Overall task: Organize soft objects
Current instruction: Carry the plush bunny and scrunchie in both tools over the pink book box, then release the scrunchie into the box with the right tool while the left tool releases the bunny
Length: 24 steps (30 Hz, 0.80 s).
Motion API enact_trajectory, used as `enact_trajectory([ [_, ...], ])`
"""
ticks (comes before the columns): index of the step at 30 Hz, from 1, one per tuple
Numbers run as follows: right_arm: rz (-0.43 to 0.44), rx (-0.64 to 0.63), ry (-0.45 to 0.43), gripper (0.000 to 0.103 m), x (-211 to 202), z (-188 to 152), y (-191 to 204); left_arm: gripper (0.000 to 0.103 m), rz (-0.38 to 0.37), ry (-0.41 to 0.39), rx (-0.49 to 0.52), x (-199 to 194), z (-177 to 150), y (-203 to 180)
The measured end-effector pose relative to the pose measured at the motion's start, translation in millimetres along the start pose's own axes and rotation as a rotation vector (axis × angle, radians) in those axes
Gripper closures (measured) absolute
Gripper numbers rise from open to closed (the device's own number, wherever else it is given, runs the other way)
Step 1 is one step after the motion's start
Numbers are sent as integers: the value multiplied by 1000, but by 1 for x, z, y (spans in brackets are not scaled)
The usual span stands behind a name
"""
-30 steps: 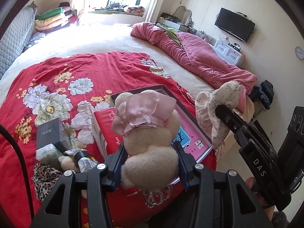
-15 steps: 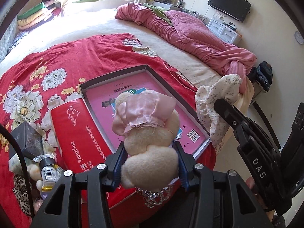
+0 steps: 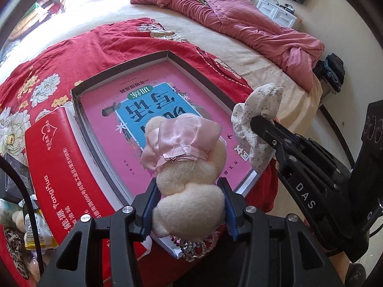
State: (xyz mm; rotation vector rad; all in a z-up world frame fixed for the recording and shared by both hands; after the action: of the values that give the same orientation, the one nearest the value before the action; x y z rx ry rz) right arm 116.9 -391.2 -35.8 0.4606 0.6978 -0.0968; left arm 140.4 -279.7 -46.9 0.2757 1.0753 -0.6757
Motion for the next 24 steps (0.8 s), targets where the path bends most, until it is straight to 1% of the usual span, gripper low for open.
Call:
enact_trajectory([
  [8, -69, 10, 87, 90, 25, -10, -13, 55, -3, 34, 8, 12, -1, -3],
  [16, -69, 47, 139, 85, 40, -14, -22, 54, 2, 55, 28, 20, 0, -8],
  [17, -63, 50, 145, 84, 41, -14, -23, 54, 4, 58, 32, 21, 0, -9],
  [21, -52, 70, 149, 72, 42, -13, -26, 54, 17, 76, 52, 26, 2, -14],
  [24, -43, 99, 136, 67, 39, -11, -31, 54, 26, 93, 64, 31, 3, -16],
])
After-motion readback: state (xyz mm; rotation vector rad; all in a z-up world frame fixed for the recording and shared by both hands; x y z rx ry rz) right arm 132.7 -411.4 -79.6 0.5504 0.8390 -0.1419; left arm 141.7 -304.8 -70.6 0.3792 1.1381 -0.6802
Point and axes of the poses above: each gripper's, at about its wrist camera, not at the fingertips, and x roughly the way its jaws point, y to its left, z to its top, the point moved 3 cm from there along x, roughly the way its jaws point, and after that the axes turned 14 degrees about x, right-handed, at the moved point
